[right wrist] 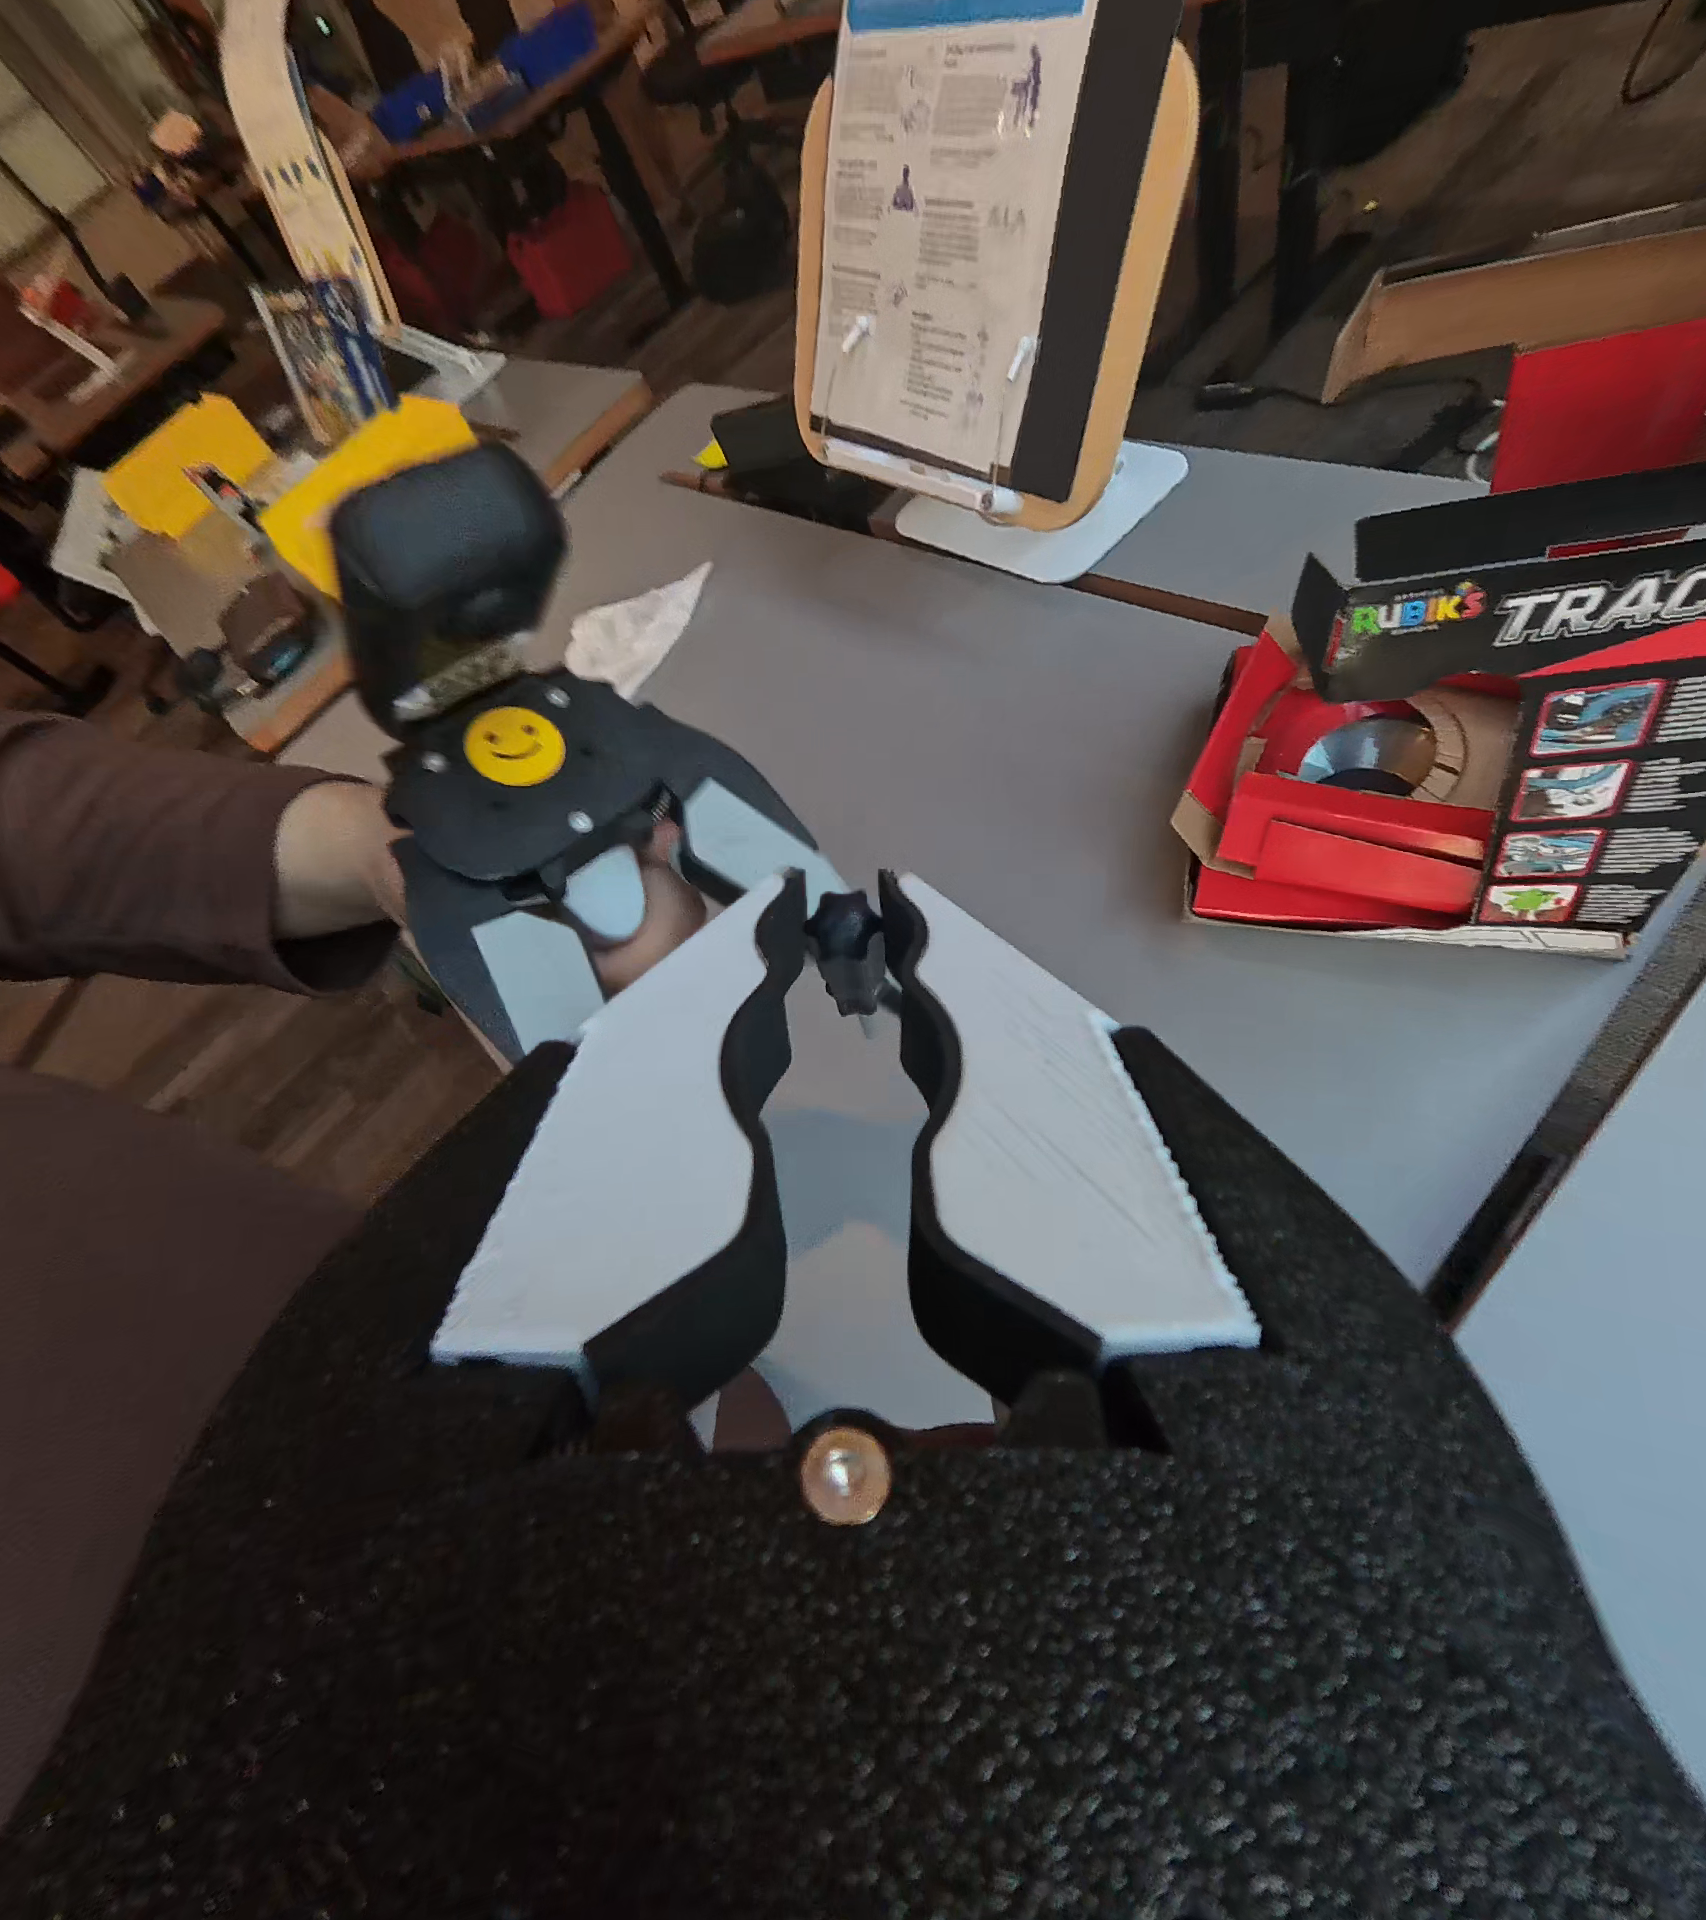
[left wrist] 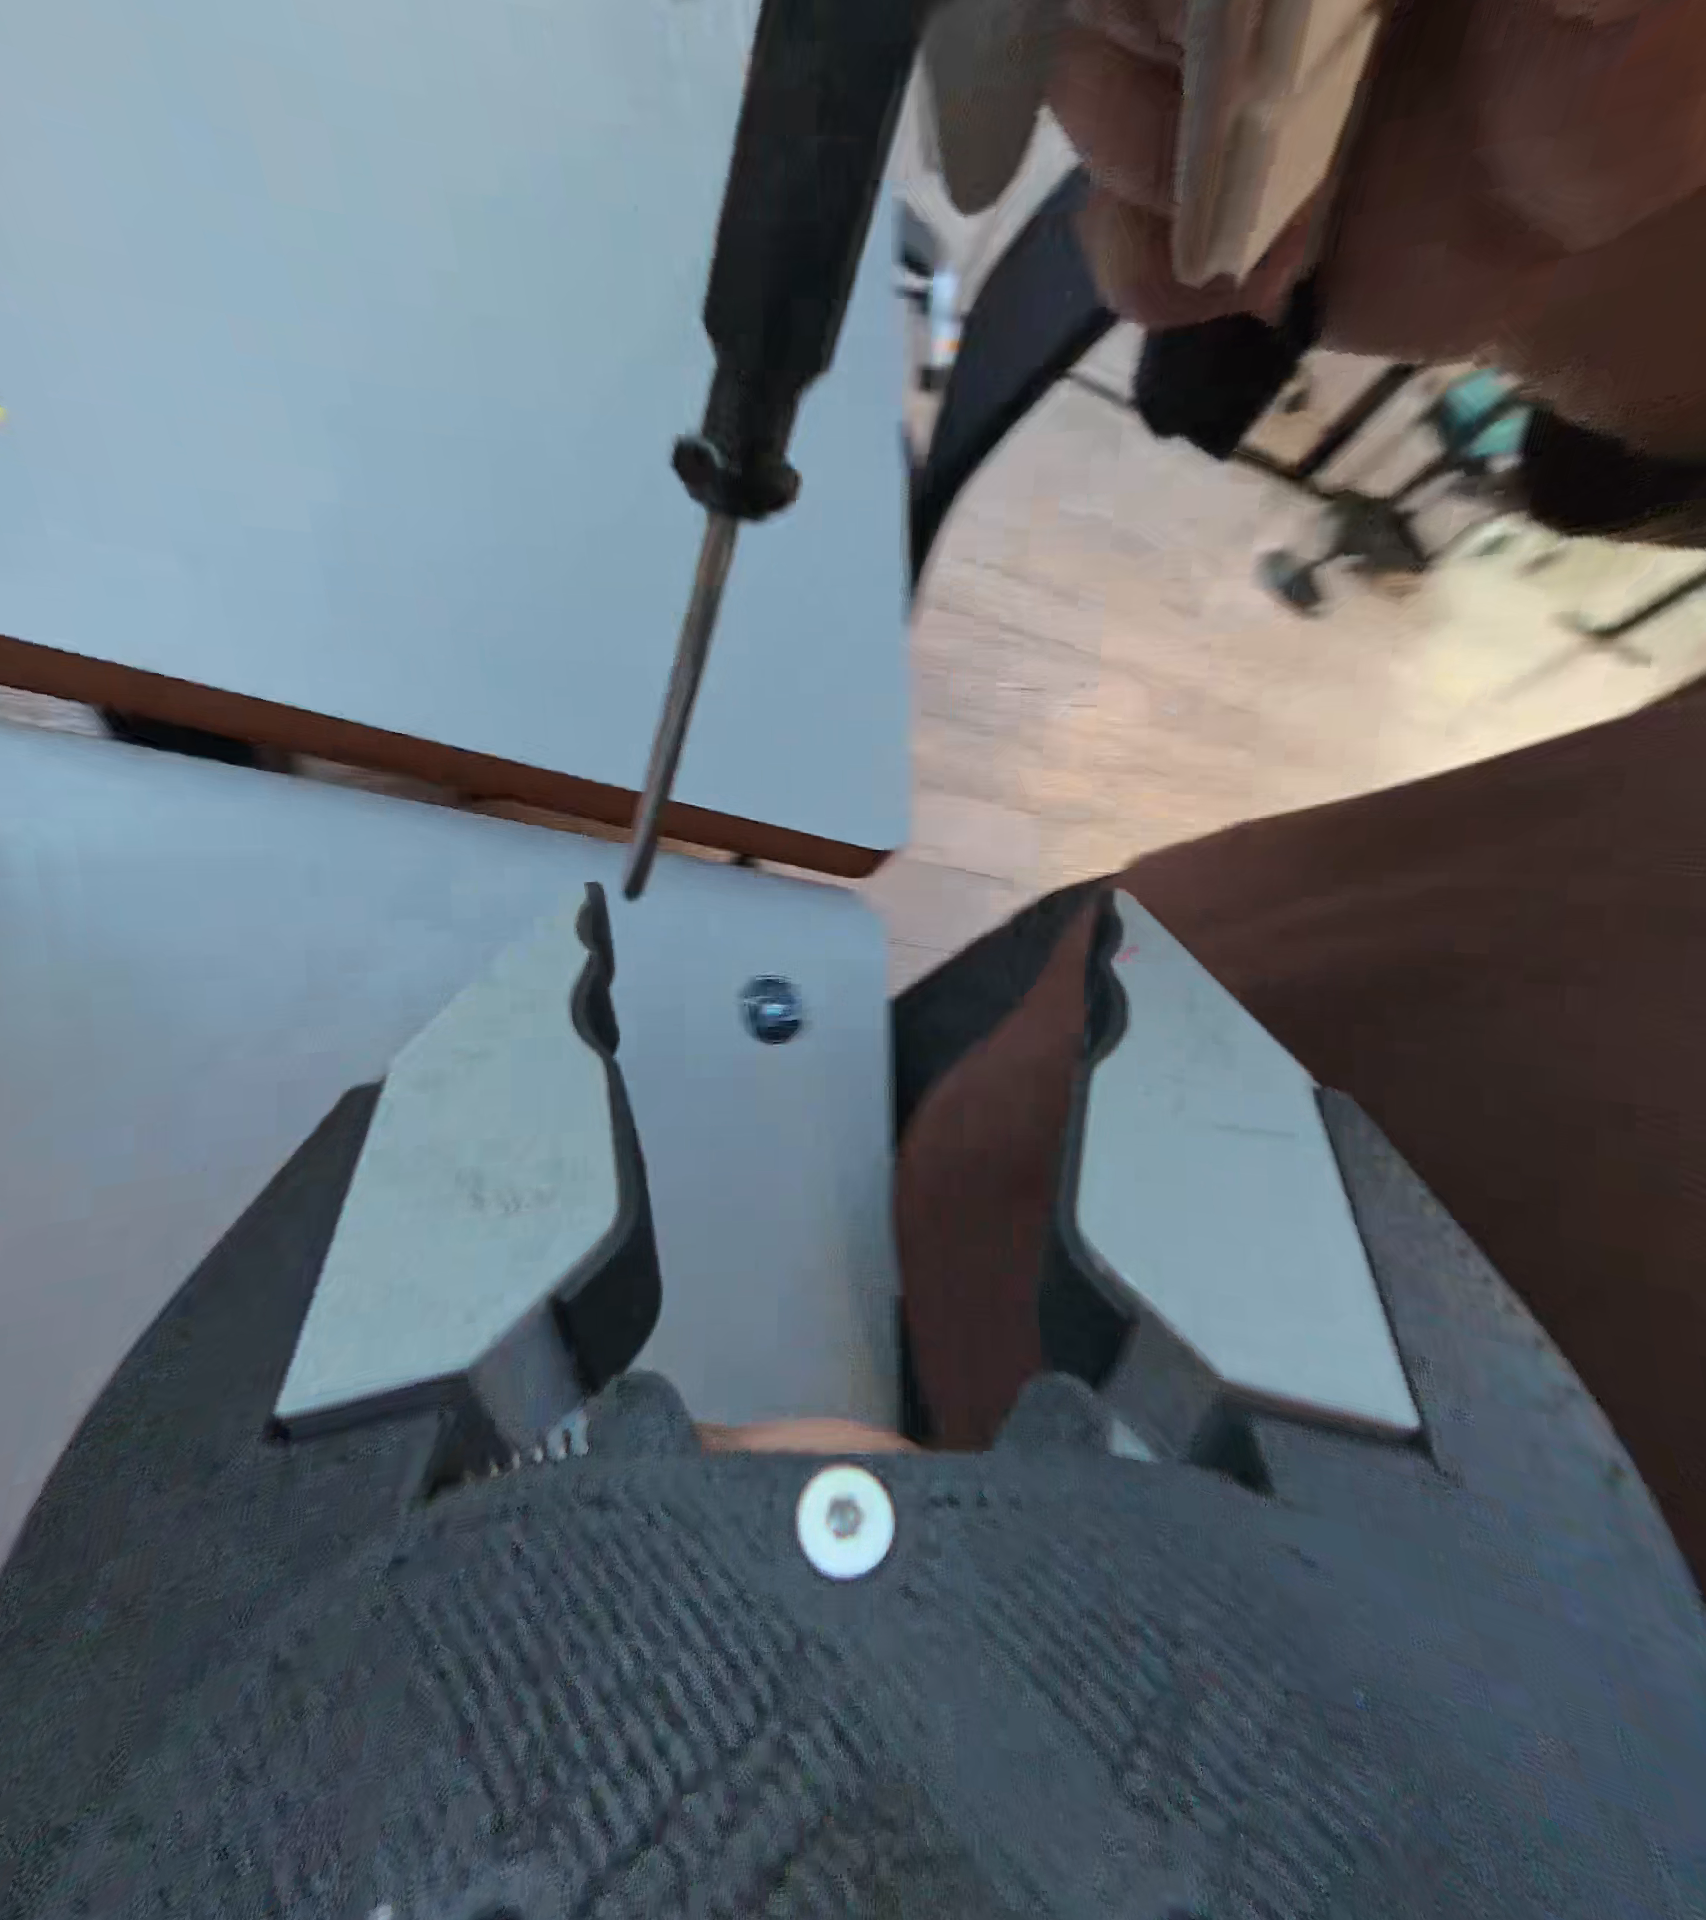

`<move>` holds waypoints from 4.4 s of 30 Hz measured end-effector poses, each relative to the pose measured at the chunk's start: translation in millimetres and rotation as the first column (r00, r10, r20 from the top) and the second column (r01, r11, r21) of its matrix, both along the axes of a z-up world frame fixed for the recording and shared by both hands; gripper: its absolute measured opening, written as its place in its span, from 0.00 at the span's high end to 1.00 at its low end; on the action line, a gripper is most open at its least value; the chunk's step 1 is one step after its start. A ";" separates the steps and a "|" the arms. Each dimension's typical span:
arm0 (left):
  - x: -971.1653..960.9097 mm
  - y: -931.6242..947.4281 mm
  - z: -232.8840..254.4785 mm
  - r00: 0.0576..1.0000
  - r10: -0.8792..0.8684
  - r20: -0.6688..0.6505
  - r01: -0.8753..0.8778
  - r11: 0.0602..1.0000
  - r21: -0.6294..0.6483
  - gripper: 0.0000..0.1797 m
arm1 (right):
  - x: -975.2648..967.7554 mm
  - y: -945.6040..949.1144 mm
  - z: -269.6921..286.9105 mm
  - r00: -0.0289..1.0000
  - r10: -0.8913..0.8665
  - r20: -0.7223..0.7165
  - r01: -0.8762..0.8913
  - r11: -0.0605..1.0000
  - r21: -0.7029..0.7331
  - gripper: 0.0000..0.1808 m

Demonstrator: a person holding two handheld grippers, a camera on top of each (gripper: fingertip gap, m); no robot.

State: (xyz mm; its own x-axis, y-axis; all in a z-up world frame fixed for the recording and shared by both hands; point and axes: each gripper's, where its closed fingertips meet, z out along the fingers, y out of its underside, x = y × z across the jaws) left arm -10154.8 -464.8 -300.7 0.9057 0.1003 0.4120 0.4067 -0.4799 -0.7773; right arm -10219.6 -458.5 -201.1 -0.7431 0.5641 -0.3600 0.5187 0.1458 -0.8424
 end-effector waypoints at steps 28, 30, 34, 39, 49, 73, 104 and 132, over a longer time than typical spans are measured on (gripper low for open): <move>-17.4 -1.0 -19.2 0.984 0.148 -0.099 -0.149 0.989 -0.006 0.72 | 2.7 -12.1 -2.6 0.999 0.035 0.023 -0.034 0.998 -0.053 0.93; -18.5 0.1 -5.4 0.979 0.146 -0.142 -0.144 0.989 0.023 0.82 | 3.8 -13.4 -6.9 0.999 0.041 0.021 -0.040 0.999 -0.035 0.93; -23.4 2.3 11.0 0.963 0.166 -0.213 -0.161 0.986 0.042 0.99 | 6.1 -17.3 -7.4 0.999 0.049 0.017 -0.048 0.998 -0.048 0.93; -32.1 0.0 12.9 0.935 0.195 -0.296 -0.202 0.979 0.007 0.99 | 6.4 -12.7 -4.1 0.999 0.038 0.019 -0.037 0.997 -0.072 0.93; -41.8 9.7 21.4 0.912 0.195 -0.362 -0.223 0.974 -0.037 0.99 | 4.0 4.5 -18.0 0.996 -0.043 0.073 0.050 0.995 -0.090 0.87; -41.0 -1.9 -21.0 0.906 0.017 -0.424 -0.204 0.894 -0.400 0.44 | -2.3 -2.8 -34.6 0.859 0.188 -0.476 0.138 0.810 0.570 0.94; -57.0 9.0 -13.4 0.802 0.070 -0.594 -0.330 0.880 -0.342 0.46 | -8.1 17.4 -32.0 0.912 -0.057 0.405 0.247 0.866 -0.434 0.94; -95.2 -7.2 -17.7 0.576 0.049 -0.816 -0.529 0.784 -0.326 0.50 | -9.3 41.4 -39.7 0.675 0.036 0.737 0.636 0.479 -0.605 0.94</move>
